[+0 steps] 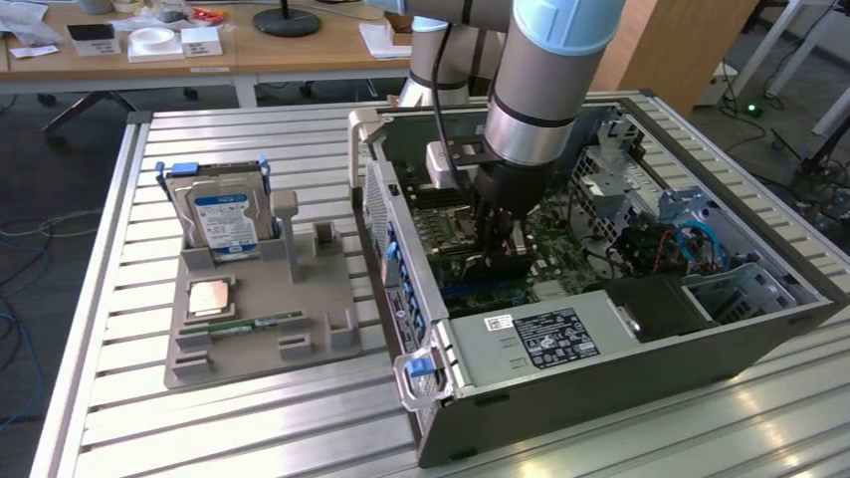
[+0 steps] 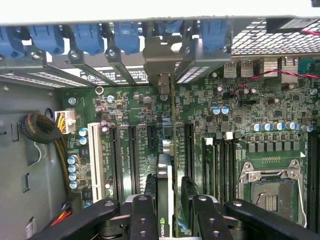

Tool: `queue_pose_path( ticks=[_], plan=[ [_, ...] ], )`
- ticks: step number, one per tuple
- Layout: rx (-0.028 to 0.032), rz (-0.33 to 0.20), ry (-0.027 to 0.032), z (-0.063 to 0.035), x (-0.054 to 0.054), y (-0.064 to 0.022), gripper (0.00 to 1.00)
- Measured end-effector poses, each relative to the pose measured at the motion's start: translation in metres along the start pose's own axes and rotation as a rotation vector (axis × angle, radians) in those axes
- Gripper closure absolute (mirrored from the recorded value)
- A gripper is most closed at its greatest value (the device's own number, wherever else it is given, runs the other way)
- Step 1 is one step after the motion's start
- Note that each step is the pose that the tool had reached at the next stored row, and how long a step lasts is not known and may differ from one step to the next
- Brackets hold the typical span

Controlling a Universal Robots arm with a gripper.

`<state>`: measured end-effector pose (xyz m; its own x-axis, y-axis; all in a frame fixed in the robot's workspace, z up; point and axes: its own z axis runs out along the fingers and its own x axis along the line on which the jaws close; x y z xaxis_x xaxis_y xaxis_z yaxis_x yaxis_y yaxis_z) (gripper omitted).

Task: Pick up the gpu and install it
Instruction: 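Insert the gpu into the slot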

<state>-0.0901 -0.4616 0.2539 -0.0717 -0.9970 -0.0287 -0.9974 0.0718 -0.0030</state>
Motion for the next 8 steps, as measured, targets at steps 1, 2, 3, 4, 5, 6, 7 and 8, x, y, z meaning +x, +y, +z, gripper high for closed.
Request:
queue_pose_path(
  ticks=[1,2,3,4,5,6,7,8],
  plan=[
    [0.0,0.0,-0.0001,0.0,-0.0008,0.0,0.66],
    [-0.0001,0.0,0.0,0.0,-0.0011,0.0,0.66],
    [-0.0002,0.0,0.0001,-0.0002,-0.0012,0.0,0.66],
    [-0.0001,0.0,0.0001,-0.0004,-0.0013,0.0,0.66],
    [0.0,0.0,-0.0002,-0.0006,-0.0013,0.0,0.66],
    [0.0,0.0,-0.0002,-0.0006,-0.0014,0.0001,0.66],
    [0.0,0.0,-0.0002,-0.0006,-0.0014,0.0001,0.66],
    [0.0001,0.0,-0.0002,-0.0006,-0.0014,0.0001,0.66]
  ],
)
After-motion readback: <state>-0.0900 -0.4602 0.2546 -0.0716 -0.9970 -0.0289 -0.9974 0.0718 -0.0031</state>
